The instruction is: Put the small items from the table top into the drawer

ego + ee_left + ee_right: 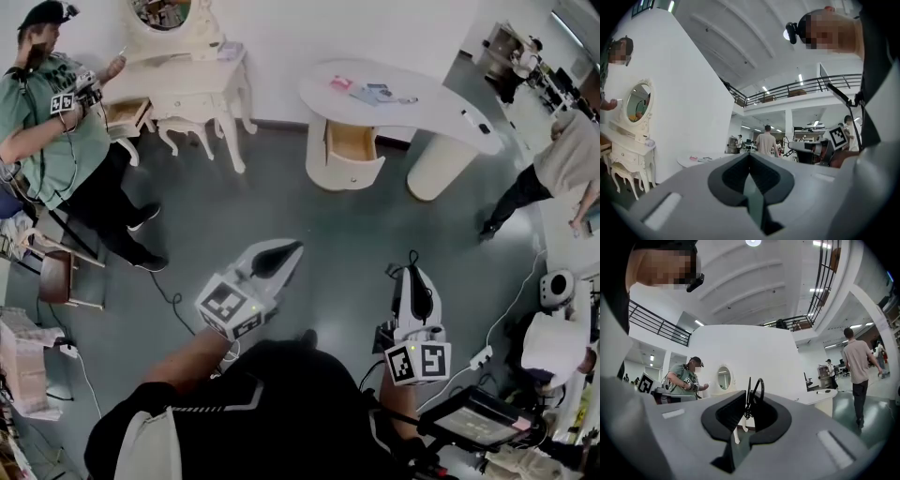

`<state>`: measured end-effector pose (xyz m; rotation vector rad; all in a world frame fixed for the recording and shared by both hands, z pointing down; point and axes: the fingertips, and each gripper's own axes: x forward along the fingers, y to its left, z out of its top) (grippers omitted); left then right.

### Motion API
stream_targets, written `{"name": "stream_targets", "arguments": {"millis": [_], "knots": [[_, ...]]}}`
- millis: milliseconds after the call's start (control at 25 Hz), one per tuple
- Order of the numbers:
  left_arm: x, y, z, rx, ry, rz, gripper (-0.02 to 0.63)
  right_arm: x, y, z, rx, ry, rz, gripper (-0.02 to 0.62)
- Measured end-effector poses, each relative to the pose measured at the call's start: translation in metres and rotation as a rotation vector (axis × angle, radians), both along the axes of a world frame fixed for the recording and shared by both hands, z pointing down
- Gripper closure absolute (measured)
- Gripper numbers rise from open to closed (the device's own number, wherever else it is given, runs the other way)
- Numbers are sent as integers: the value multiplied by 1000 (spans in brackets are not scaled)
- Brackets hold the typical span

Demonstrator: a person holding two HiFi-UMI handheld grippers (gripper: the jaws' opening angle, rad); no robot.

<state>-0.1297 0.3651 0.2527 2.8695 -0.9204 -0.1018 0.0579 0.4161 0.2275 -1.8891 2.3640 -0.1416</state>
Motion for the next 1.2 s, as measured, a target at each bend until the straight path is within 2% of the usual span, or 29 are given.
{"name": "stream_targets", "arguments": {"millis": [280, 480, 720, 1200], "knots": [[48, -33, -5, 11, -20, -4, 606, 45, -40, 4, 8, -10, -28, 563], [61, -64, -5, 26, -48, -4, 606, 55, -75, 12, -6, -29, -35, 563], [61, -117, 0, 13, -29, 9, 606, 62, -126, 9, -7, -6, -3, 563], [38, -255, -3, 32, -2, 54, 606, 48, -252, -3, -8, 9, 73, 563]]}}
